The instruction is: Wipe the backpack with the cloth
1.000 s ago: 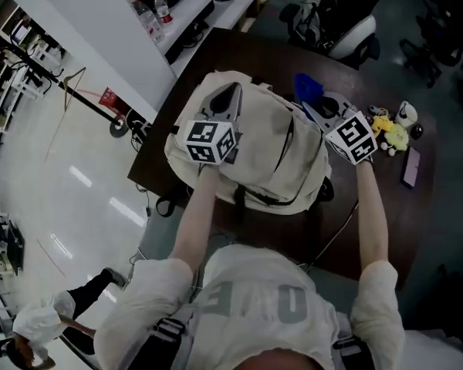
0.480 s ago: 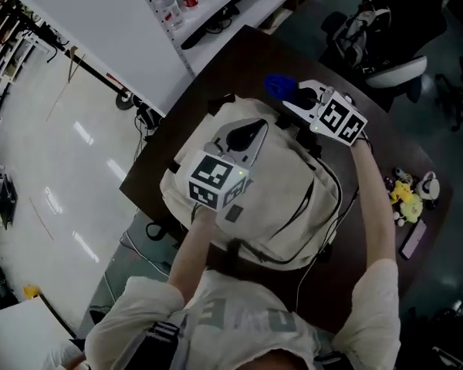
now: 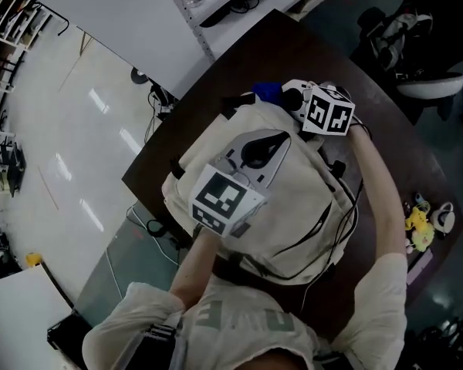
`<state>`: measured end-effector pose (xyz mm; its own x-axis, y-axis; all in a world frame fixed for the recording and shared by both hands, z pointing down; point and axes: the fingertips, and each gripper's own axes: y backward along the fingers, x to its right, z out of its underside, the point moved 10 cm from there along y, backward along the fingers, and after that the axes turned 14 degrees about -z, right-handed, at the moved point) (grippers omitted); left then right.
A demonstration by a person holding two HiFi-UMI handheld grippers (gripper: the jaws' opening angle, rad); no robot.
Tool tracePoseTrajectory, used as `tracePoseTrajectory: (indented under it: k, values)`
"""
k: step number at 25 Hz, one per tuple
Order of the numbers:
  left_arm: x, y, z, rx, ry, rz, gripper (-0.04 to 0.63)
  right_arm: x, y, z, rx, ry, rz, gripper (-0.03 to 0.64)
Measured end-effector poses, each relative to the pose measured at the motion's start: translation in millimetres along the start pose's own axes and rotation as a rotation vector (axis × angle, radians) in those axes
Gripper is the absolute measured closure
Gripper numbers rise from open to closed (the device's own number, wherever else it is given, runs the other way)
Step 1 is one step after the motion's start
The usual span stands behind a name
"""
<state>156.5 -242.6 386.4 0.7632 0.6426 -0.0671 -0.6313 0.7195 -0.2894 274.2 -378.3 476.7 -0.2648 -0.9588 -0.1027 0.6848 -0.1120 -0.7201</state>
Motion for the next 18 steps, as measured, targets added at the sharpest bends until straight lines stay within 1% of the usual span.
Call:
tracePoseTrajectory:
  k: [3,7,9,12,16,18]
  values:
    - [-1,0,-1,0.004,-0.001,-0.003,0.592,-2,2,2,0.017,0.019,0.004,0.577]
    - [0,-1,0,0.002,-0.005,-0.007,0.592,-20,10,9,-0.059,0.051,-0.042,0.577]
    - [0,-1,0,-0.005,-0.014,-0.014,0.592,-31,15,12,-0.074,0.050,-0.061,0.577]
    - [1,-1,1,-0.011,-0.020,-0.020,0.592,-43,21,15,-0.055,0.028,-0.063,0.577]
    - [0,-2,1,-0.010,-0.004,-0.020,0.592,-55,29,20,-0.023,-0.004,-0.036,0.577]
    - [1,-3,1,-0.013,0.002,-0.020,0.592,-61,33,25,-0.005,-0.028,-0.038,0.577]
